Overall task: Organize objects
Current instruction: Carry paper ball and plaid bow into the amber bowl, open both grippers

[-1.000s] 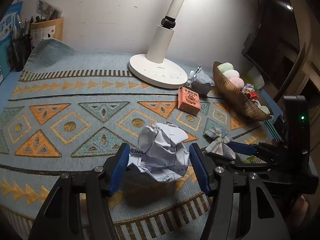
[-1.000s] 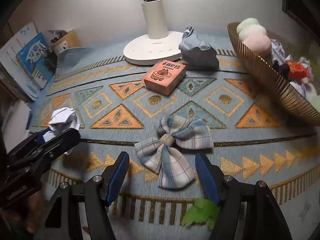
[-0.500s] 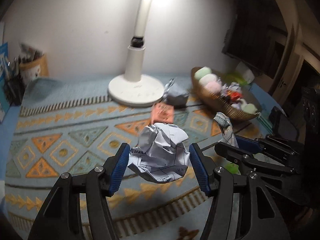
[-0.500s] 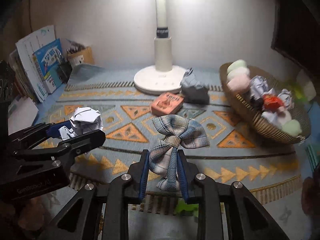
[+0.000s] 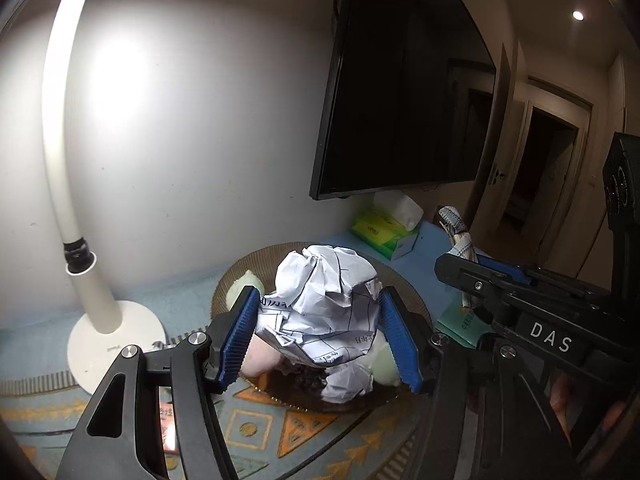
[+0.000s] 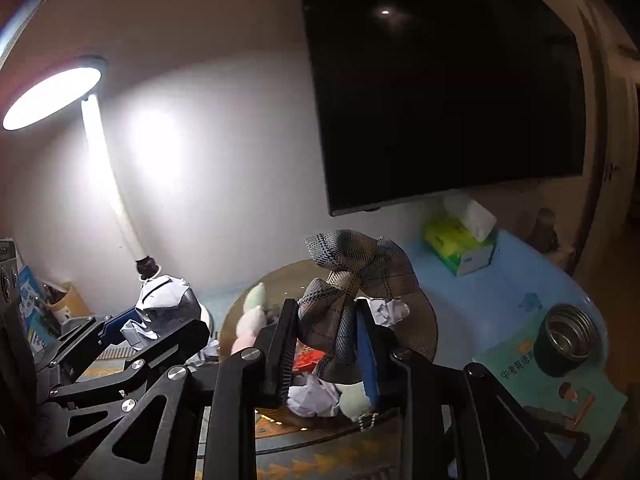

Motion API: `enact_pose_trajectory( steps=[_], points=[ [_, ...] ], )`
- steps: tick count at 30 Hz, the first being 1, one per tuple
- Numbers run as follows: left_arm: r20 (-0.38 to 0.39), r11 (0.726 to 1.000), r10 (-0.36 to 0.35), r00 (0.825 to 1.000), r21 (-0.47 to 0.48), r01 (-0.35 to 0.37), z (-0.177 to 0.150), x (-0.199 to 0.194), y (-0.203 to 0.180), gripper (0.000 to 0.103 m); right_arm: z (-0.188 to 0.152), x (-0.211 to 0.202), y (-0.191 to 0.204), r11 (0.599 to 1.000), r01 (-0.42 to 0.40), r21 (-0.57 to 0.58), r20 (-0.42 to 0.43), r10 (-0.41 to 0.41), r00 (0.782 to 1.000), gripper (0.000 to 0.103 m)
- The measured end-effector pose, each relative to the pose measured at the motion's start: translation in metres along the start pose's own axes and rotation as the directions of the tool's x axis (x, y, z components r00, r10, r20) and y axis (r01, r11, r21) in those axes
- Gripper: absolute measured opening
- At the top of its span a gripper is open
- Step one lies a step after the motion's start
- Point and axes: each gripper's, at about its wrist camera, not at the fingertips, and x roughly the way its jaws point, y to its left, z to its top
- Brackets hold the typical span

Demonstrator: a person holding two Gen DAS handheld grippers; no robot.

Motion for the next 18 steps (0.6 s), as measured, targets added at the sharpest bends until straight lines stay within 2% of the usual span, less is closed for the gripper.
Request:
enact_pose_trajectory(
  steps=[2,3,5,8,12,18],
  points=[
    [-0.017,1.000,-0.012,1.000,-0.020,0.012,0.002,0.020,0.003,0.064,0.003,0.016,-0.009,1.000,0.011,0.013,-0.022,-0.011,1.000,0.028],
    [-0.024,0.999,-0.015,1.000,-0.029,0.015,0.003,0.029,0.005,0.065,0.004,0.024,-0.014,1.000,0.007,0.021,-0.039,-0.006,0.999,0.039],
    [-0.051,0.999,0.001,0.999,-0.043,-0.003,0.004,0.046,0.011,0.080,0.006,0.039,-0.024,0.999,0.025,0.043,-0.072,-0.022,0.997,0.044],
    [-0.061,0.998,0.004,0.998,-0.061,-0.008,0.001,0.052,0.020,0.081,0.005,0.049,-0.037,0.997,0.013,0.072,-0.085,-0.007,0.996,0.044],
    [-0.046,0.996,0.031,0.998,-0.076,-0.035,-0.007,0.032,0.028,0.081,-0.003,0.043,-0.036,0.998,0.010,0.065,-0.080,-0.005,0.997,0.044],
    [0.012,0.992,0.092,0.996,-0.092,-0.091,-0.018,-0.039,0.041,0.081,-0.016,0.013,0.001,0.994,-0.109,0.020,-0.079,0.110,0.991,0.044]
  ],
)
